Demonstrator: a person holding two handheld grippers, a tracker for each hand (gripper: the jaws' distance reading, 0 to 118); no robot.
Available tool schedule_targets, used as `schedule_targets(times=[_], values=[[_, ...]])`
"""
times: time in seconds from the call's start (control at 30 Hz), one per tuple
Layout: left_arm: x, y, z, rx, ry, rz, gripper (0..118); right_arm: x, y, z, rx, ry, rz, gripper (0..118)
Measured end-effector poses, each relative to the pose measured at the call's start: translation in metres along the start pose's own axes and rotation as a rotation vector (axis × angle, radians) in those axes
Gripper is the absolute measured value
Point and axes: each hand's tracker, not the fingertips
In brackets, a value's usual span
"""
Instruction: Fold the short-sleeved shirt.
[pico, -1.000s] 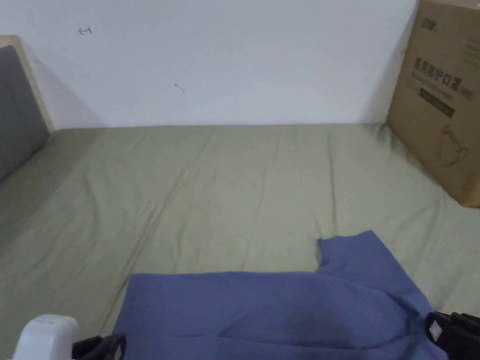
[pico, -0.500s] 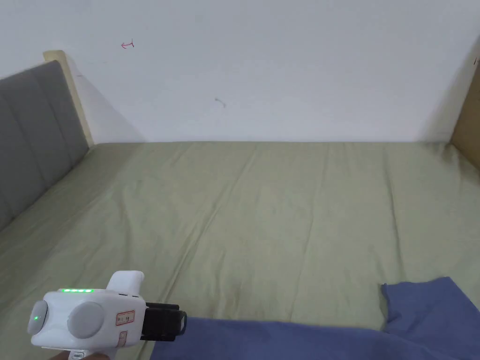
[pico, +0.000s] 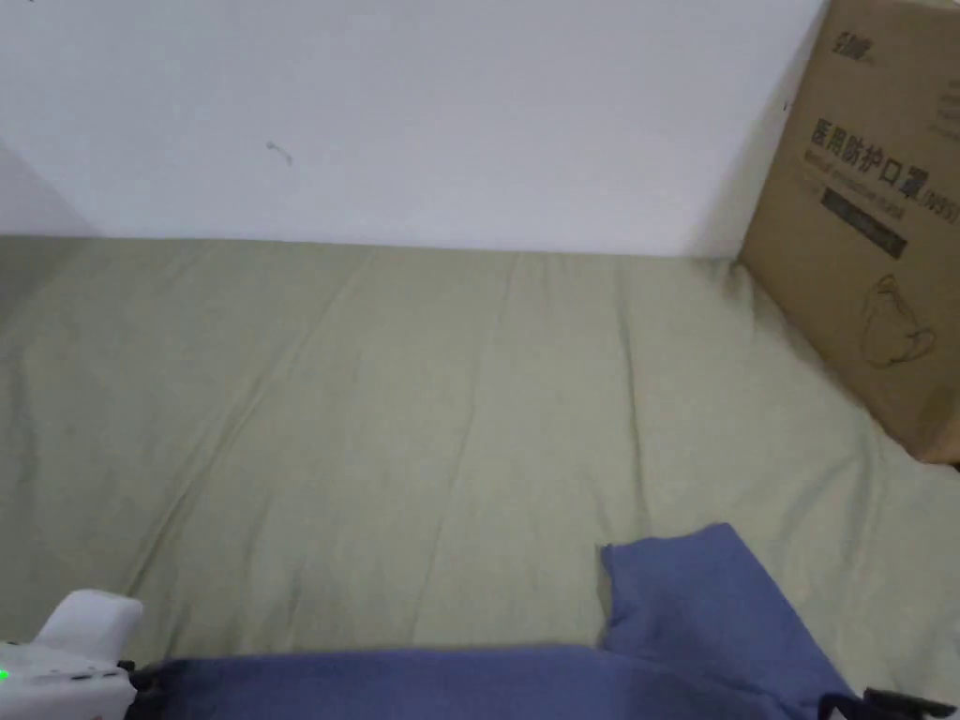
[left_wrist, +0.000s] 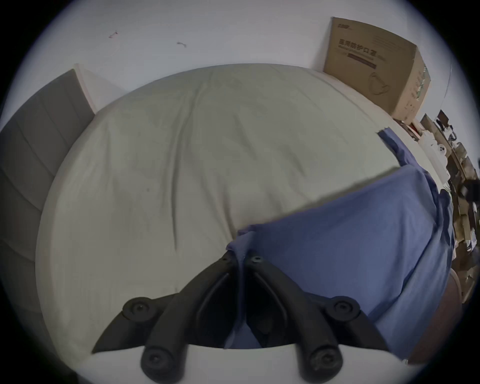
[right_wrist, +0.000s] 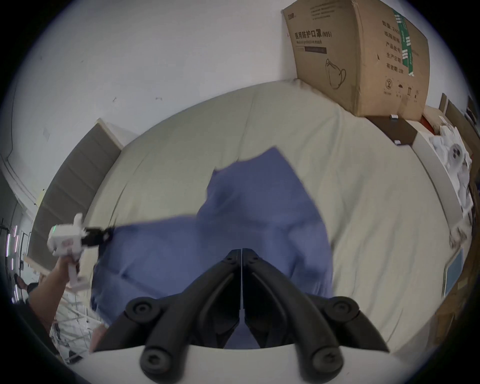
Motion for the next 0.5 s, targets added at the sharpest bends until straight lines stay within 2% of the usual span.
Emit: schedule_targets(times=[0.03, 0.07, 0.1, 0.13, 0.2, 0.23, 0.27, 0.37, 0.43, 0.47, 0.5], values=[[-0.005, 0.001, 0.003, 0.002, -0.027, 0.043, 5, 0.009, 0.019, -0.015, 0.015, -0.016, -0.02, 5], [-0.005, 0.005, 0.009, 0.008, -0.041, 0.075, 5, 0.018, 0.036, -0.029, 0.015, -0.019, -0.041, 41], [-0.008, 0.006, 0.015, 0.019, -0.054, 0.103, 5, 0.029, 0.055, -0.05, -0.01, -0.017, -0.087, 86], [-0.011, 0.007, 0.021, 0.026, -0.066, 0.119, 5, 0.039, 0.072, -0.071, -0.064, -0.01, -0.119, 118], [-0.012, 0.009, 0.037, 0.052, -0.073, 0.139, 5, 0.051, 0.091, -0.111, -0.258, -0.007, -0.149, 115], [-0.012, 0.009, 0.044, 0.055, -0.076, 0.141, 5, 0.052, 0.089, -0.126, -0.203, -0.047, -0.127, 115], [-0.011, 0.009, 0.049, 0.058, -0.078, 0.142, 5, 0.051, 0.086, -0.139, -0.268, -0.099, -0.127, 115], [-0.008, 0.011, 0.059, 0.058, -0.082, 0.135, 5, 0.051, 0.086, -0.172, -0.395, -0.197, -0.036, 114], [-0.005, 0.012, 0.062, 0.043, -0.079, 0.118, 5, 0.039, 0.074, -0.176, -0.41, -0.249, 0.056, 105], [-0.003, 0.015, 0.063, 0.036, -0.071, 0.105, 5, 0.032, 0.07, -0.17, -0.347, -0.251, 0.103, 100], [-0.002, 0.015, 0.063, 0.031, -0.065, 0.095, 5, 0.032, 0.074, -0.161, -0.327, -0.213, 0.114, 90]])
